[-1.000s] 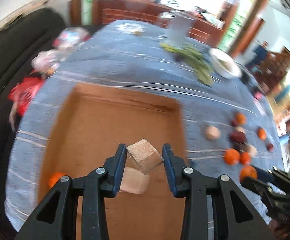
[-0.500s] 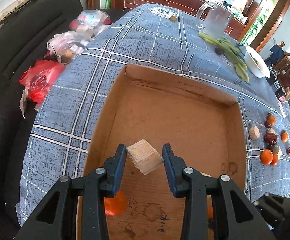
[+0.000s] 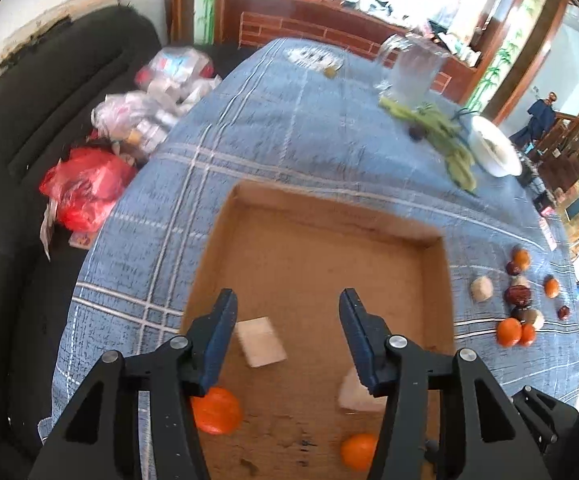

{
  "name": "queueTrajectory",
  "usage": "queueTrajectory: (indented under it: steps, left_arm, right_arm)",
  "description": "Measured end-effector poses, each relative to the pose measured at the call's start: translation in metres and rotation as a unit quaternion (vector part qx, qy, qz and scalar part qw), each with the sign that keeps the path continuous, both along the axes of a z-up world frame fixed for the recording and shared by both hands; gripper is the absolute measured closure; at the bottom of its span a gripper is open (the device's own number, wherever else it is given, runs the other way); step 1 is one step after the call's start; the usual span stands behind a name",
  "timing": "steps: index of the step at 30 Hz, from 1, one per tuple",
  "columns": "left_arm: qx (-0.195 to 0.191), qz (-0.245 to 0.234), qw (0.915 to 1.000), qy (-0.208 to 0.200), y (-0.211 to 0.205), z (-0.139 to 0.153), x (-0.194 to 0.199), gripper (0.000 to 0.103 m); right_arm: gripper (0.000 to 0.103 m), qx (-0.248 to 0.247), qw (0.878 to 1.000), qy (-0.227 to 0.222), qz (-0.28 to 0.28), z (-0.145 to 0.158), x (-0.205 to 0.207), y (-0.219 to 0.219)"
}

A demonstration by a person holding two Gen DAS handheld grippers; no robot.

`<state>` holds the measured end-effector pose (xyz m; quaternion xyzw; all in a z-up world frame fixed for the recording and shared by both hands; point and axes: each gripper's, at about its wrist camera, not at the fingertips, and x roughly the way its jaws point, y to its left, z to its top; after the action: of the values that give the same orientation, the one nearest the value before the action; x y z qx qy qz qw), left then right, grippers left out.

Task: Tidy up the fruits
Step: 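Release the mandarin into the tray with the right tool, then grasp another mandarin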

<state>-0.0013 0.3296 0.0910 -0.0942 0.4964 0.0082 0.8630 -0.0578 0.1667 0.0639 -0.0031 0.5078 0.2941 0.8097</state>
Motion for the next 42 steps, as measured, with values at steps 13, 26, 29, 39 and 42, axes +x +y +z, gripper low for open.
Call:
queueTrajectory:
  steps: [13,26,29,39,42]
  left_arm:
    - [-0.012,-0.095,0.9954,0.002,-0.133,0.006,-0.003,0.043]
    - [-0.003,-0.172,0.9843,0.038,-0.246,-0.045,-0.001,0.043]
    - [0.003,-0.187,0.9816,0.036,-0.259,-0.053,0.0,0.043]
    - [0.015,-0.191,0.9807,0.039,-0.272,-0.074,0.009,0.043]
    - [0.042,-0.192,0.9801,0.028,-0.275,-0.074,0.005,0.057]
  right_arm:
    - [0.046,-0.006,0.98,-0.008,-0.2,0.001,0.01,-0.218]
    - [0.047,-0.062,0.953,-0.02,-0.297,-0.024,0.069,-0.363]
    - [0.047,-0.06,0.953,-0.013,-0.297,-0.031,0.081,-0.373]
    - [0.047,-0.075,0.96,-0.006,-0.27,-0.049,0.108,-0.369]
    - [0.054,-0.079,0.961,-0.007,-0.266,-0.052,0.11,-0.364]
